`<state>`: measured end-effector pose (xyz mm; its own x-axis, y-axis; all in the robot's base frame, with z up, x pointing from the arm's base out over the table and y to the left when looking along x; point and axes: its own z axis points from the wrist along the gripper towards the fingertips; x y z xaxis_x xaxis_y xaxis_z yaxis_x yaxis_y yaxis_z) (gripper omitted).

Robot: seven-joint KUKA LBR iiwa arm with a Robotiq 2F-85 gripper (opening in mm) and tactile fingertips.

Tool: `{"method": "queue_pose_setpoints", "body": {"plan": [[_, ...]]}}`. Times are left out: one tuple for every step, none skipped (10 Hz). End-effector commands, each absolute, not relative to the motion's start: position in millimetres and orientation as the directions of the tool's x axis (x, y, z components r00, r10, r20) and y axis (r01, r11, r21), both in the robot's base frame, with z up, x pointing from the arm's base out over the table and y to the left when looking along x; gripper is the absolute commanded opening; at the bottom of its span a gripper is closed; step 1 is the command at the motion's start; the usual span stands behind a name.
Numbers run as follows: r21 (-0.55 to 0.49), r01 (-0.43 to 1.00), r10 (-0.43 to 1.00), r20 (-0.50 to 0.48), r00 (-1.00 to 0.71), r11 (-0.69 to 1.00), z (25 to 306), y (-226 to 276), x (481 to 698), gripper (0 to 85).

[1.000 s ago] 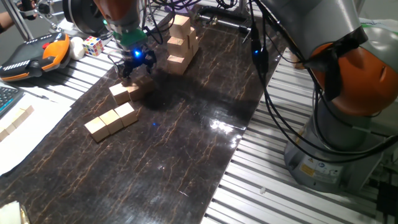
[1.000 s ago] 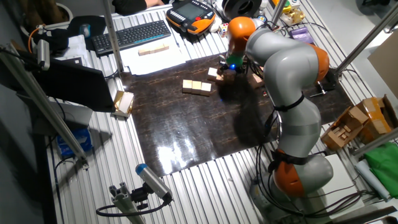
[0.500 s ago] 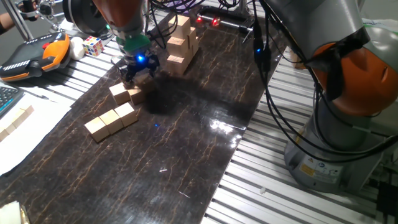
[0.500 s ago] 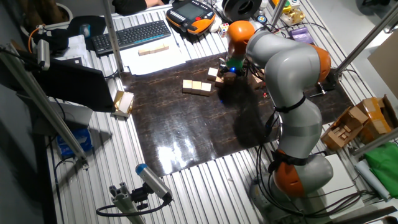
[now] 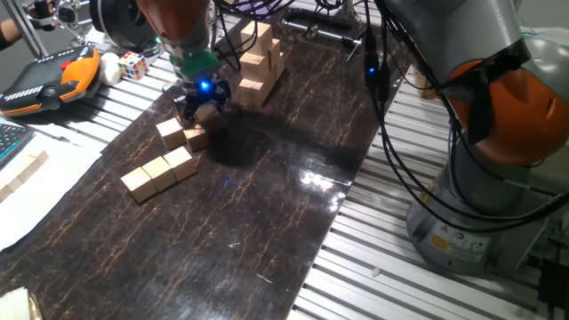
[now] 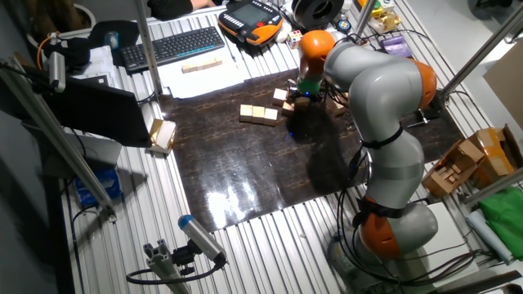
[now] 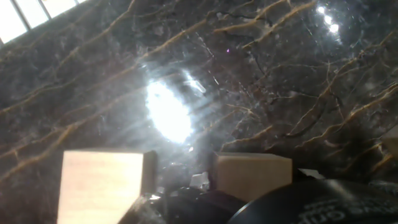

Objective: Stack the blocks into a pyramid shape

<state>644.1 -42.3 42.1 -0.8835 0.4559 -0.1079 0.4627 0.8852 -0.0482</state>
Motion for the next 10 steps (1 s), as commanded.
{"method": "queue_pose_setpoints", "body": {"plan": [[-0.049,0.448,0.442,-0.104,-0.891,0.893,42,-44,643,57.7],[-0.046,0.429,0.423,-0.099,-0.901,0.902,42,-46,642,47.0],[-0.049,0.4,0.394,-0.094,-0.914,0.915,42,-48,640,40.7],[-0.047,0.377,0.372,-0.087,-0.924,0.925,44,-49,638,39.0],[-0.044,0.36,0.356,-0.08,-0.931,0.932,46,-48,635,36.0],[-0.052,0.33,0.326,-0.077,-0.942,0.942,50,-47,630,33.3],[-0.074,0.256,0.252,-0.054,-0.966,0.964,56,-51,624,31.3],[-0.069,0.183,0.183,-0.006,-0.983,0.981,61,-55,619,29.3],[-0.065,0.125,0.127,0.022,-0.992,0.99,63,-54,615,27.0],[-0.077,0.091,0.093,0.02,-0.995,0.993,63,-50,608,24.7]]}}
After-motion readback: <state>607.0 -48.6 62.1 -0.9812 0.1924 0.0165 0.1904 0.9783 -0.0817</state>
